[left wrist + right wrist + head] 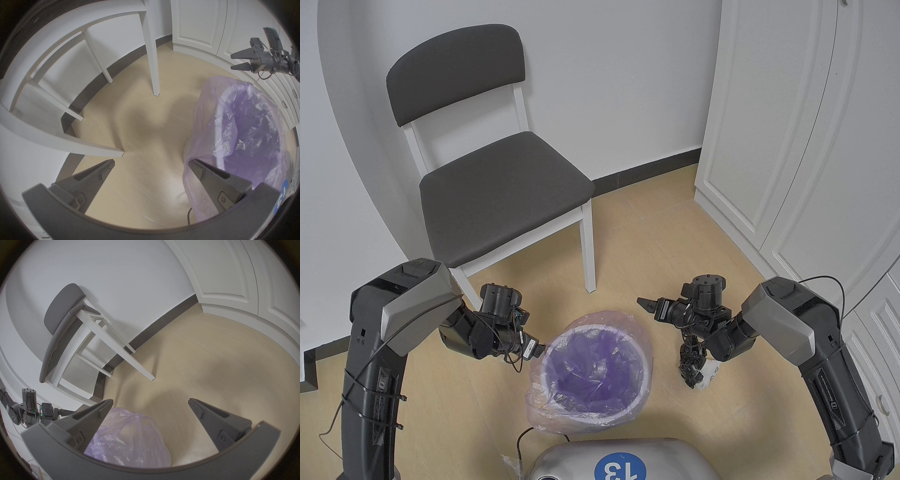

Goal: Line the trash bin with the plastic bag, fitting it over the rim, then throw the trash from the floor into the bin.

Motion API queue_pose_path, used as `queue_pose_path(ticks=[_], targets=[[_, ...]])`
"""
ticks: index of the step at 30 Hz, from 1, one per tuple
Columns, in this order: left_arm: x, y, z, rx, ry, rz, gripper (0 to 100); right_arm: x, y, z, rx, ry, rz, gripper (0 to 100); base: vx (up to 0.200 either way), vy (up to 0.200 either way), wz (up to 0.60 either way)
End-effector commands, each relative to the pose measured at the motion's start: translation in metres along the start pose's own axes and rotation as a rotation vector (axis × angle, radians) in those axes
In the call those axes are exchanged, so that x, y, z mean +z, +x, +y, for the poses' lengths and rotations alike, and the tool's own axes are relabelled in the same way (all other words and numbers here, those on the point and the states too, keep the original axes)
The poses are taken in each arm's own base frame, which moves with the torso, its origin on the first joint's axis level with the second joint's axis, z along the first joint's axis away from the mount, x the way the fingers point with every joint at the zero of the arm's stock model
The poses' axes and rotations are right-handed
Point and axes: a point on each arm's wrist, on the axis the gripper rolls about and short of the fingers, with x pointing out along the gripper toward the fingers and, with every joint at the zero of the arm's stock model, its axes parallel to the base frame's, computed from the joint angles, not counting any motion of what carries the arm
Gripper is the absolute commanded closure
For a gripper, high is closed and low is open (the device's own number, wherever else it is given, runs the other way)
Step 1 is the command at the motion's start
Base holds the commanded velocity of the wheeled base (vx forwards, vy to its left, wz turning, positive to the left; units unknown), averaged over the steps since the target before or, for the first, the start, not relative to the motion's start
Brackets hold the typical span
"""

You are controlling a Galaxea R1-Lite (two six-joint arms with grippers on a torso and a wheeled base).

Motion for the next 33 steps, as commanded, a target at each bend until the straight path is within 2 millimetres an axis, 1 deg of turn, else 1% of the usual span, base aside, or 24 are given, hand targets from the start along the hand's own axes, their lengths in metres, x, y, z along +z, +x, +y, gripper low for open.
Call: queue_pose_path(ticks=[1, 5, 8, 11, 14, 19, 20, 22, 23, 26, 29, 33], targets=[[0.000, 0.002, 0.001, 0.005, -0.008, -0.008, 0, 0.000, 0.000, 0.000, 0.001, 0.001, 0.000, 0, 0.000, 0.000, 0.00], [-0.001, 0.000, -0.003, 0.015, -0.008, -0.031, 0, -0.002, -0.002, -0.001, -0.001, 0.002, 0.007, 0, 0.000, 0.000, 0.00], [0.002, 0.000, -0.006, 0.034, -0.015, -0.106, 0, -0.003, -0.001, 0.000, 0.001, 0.001, 0.012, 0, 0.000, 0.000, 0.00], [0.004, 0.001, -0.007, 0.035, -0.008, -0.112, 0, -0.003, -0.001, 0.001, 0.009, 0.000, 0.013, 0, 0.000, 0.000, 0.00], [0.011, 0.001, -0.006, 0.043, -0.005, -0.140, 0, -0.003, -0.001, 0.001, 0.007, 0.000, 0.014, 0, 0.000, 0.000, 0.00], [0.021, -0.011, -0.002, 0.058, -0.012, -0.176, 0, -0.003, -0.001, 0.001, 0.007, 0.000, 0.014, 0, 0.000, 0.000, 0.00], [0.026, -0.015, 0.001, 0.069, -0.015, -0.191, 0, -0.003, -0.001, 0.001, 0.007, 0.000, 0.014, 0, 0.000, 0.000, 0.00], [0.027, -0.016, 0.001, 0.070, -0.015, -0.196, 0, -0.003, -0.001, 0.001, 0.007, 0.000, 0.014, 0, 0.000, 0.000, 0.00], [0.032, -0.017, 0.001, 0.077, -0.011, -0.210, 0, -0.003, -0.001, 0.001, 0.007, 0.000, 0.014, 0, 0.000, 0.000, 0.00], [0.033, -0.012, 0.001, 0.084, -0.005, -0.213, 0, -0.003, -0.001, 0.001, 0.007, 0.000, 0.014, 0, 0.000, 0.000, 0.00], [0.028, -0.002, 0.003, 0.100, -0.007, -0.197, 0, -0.003, -0.001, 0.001, 0.007, 0.000, 0.014, 0, 0.000, 0.000, 0.00], [0.027, -0.001, 0.003, 0.098, -0.007, -0.188, 0, -0.003, -0.001, 0.001, 0.006, 0.000, 0.013, 0, 0.000, 0.000, 0.00]])
